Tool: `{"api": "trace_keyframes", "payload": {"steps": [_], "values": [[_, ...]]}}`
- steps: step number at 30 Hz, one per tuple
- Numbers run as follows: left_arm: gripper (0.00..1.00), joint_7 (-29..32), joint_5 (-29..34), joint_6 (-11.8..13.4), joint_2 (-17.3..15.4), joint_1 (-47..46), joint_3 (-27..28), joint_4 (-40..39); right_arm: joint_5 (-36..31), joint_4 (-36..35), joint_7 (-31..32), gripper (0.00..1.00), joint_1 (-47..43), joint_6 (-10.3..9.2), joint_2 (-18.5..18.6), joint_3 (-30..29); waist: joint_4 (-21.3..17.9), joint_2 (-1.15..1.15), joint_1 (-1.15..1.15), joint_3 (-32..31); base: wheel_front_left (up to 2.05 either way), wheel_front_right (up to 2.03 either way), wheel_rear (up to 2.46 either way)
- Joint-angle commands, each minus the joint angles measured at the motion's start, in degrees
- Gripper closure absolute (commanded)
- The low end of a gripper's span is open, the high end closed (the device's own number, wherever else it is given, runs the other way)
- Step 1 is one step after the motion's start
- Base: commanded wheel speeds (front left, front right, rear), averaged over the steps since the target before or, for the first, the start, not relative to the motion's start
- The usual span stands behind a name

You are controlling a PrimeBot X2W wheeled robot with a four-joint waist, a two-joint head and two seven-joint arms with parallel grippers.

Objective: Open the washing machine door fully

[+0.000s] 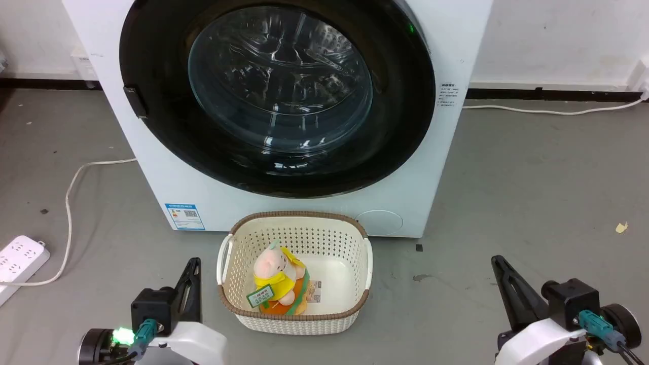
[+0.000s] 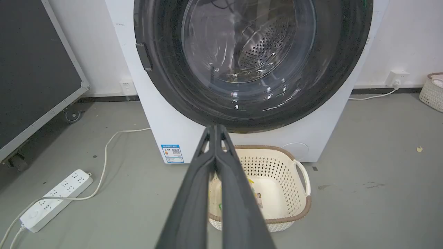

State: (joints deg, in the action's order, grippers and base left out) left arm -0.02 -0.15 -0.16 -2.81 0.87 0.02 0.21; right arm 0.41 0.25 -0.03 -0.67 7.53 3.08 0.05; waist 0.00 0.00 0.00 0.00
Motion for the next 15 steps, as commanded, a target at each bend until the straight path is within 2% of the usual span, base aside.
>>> {"api": "trace_keyframes", "payload": {"steps": [1,15], "values": [[1.0,0.0,0.1,0.2,-0.1,-0.9,0.0,-0.2,-0.4,-0.2,0.0,1.0,0.7,-0.04,-0.2,0.0,0.0,0.0,0.0,0.0,0.0,0.0,0.0],[1.0,0.0,0.1,0.2,-0.1,-0.9,0.0,-0.2,-0.4,-0.2,0.0,1.0,0.7,-0.04,-0.2,0.0,0.0,0.0,0.0,0.0,0.0,0.0,0.0]]}}
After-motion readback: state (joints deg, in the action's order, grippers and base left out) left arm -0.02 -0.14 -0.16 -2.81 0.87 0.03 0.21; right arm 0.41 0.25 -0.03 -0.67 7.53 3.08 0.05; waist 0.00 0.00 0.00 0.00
